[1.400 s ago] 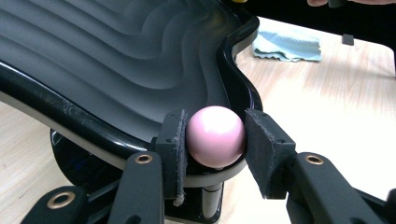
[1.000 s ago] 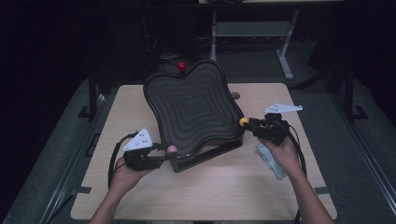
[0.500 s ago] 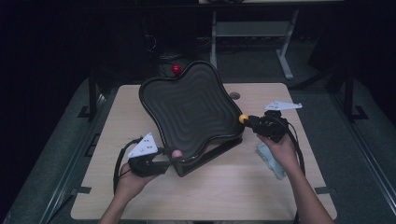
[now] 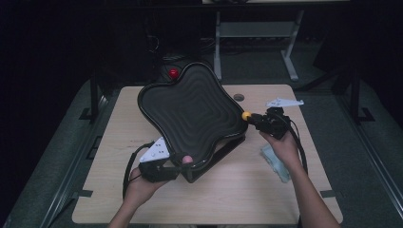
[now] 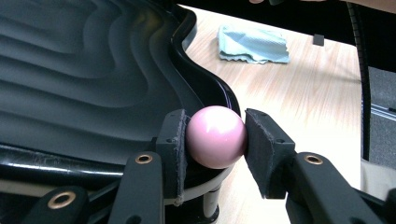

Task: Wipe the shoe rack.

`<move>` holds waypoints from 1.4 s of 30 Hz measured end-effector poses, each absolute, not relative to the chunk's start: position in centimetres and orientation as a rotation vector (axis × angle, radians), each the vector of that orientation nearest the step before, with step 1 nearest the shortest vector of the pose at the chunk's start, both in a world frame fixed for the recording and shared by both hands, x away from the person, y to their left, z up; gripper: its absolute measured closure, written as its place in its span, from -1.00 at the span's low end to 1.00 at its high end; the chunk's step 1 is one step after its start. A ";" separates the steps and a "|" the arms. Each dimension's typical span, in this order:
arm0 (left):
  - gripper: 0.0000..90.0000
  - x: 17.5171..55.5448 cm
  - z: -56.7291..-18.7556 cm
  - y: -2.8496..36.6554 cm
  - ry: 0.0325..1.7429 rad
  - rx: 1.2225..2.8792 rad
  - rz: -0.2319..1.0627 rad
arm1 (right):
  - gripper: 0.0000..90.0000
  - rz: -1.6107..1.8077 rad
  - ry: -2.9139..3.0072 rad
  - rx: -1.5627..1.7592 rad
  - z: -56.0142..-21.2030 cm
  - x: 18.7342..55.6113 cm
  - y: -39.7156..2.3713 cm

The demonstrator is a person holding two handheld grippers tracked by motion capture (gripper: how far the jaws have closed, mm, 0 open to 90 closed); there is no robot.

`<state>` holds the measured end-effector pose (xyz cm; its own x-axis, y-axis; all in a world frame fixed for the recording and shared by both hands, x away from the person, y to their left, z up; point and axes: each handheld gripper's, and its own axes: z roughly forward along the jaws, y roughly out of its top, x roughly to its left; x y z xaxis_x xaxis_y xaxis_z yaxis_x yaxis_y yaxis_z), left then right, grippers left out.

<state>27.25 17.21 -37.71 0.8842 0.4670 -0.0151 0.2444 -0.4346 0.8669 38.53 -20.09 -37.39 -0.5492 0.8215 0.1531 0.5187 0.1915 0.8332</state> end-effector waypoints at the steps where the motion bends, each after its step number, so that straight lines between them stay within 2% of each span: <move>1: 0.34 27.2 -37.7 17.0 0.516 2.041 0.275 | 0.58 1.291 2.144 1.269 -37.5 38.6 -20.1; 7: 0.34 27.3 -37.7 16.1 0.508 2.041 0.262 | 0.52 1.289 2.154 1.277 -37.8 39.0 -20.2; 16: 0.34 27.3 -37.7 14.5 0.498 2.054 0.253 | -0.02 1.304 2.202 1.260 -37.9 37.6 -22.2; 21: 0.34 27.3 -37.7 13.7 0.499 2.055 0.251 | -0.14 1.273 2.235 1.287 -39.0 36.6 -24.2; 32: 0.34 27.3 -37.6 11.9 0.487 2.064 0.239 | -0.04 1.165 2.222 1.390 -41.7 34.9 -28.3; 42: 0.34 27.3 -37.6 10.9 0.483 2.069 0.228 | 0.01 1.029 2.238 1.454 -44.9 34.6 -29.2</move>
<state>27.35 10.94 -37.61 0.9038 0.4267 -0.0320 0.2463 -0.4577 0.8543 34.58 -29.23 -44.95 -0.4538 0.8799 0.1411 0.6799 0.2395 0.6931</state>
